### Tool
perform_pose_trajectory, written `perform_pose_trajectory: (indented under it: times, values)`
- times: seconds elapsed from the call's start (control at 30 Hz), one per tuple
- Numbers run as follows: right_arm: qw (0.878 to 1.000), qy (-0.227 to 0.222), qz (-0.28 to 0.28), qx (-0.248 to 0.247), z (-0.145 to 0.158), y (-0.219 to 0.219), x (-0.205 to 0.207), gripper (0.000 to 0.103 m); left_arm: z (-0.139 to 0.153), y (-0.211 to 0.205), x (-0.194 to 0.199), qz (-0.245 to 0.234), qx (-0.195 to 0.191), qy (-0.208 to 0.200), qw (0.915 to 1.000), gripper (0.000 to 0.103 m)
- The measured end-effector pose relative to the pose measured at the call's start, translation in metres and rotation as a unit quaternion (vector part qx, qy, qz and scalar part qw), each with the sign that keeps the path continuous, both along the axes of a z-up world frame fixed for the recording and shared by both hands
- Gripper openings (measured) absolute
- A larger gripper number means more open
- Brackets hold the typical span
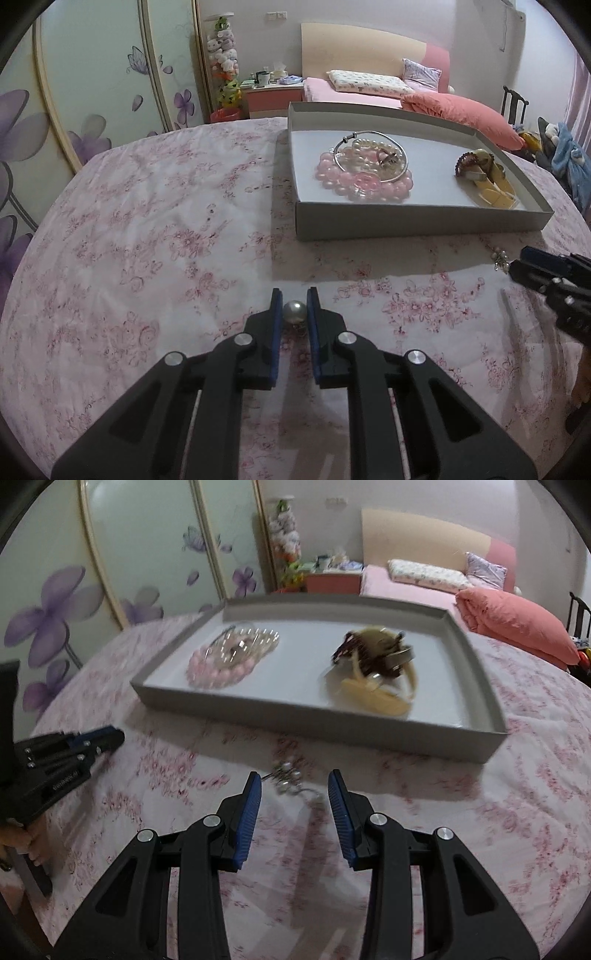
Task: Organize jewelry
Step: 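Grasp the single pearl with the left gripper while the right grasps the pearl earring cluster, then carry the pearl and earring cluster over the grey tray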
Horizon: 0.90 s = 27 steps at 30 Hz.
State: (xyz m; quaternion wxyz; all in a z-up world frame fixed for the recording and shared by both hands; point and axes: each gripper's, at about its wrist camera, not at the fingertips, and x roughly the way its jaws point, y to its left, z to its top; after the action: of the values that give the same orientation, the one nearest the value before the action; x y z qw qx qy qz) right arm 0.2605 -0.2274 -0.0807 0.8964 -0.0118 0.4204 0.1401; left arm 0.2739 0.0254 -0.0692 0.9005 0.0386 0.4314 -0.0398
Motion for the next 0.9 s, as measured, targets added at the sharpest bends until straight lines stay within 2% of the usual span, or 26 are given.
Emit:
perform_pose_trajectory:
  times: [0.13,0.33,0.4,0.5,0.9]
  values:
    - [1.000,0.004,-0.009,-0.019,-0.002,0.011,0.007,0.045,0.000,0.001,0.000,0.001,-0.008,0.001,1.0000,0.014]
    - [0.999,0.000,-0.016,-0.043,-0.001,0.021,0.012,0.044,0.001,-0.002,-0.002,0.001,-0.017,0.002,0.9999,0.014]
    - [0.999,-0.001,-0.018,-0.042,-0.001,0.019,0.010,0.029,0.001,0.000,0.000,0.001,-0.018,0.002,0.9998,0.014]
    - [0.999,-0.001,-0.021,-0.042,-0.001,0.015,0.006,0.012,0.001,0.000,0.000,0.001,-0.016,0.002,0.9999,0.014]
    - [0.998,0.016,-0.050,-0.032,0.000,-0.016,-0.021,0.009,0.001,0.000,0.000,0.001,-0.016,0.002,0.9999,0.014]
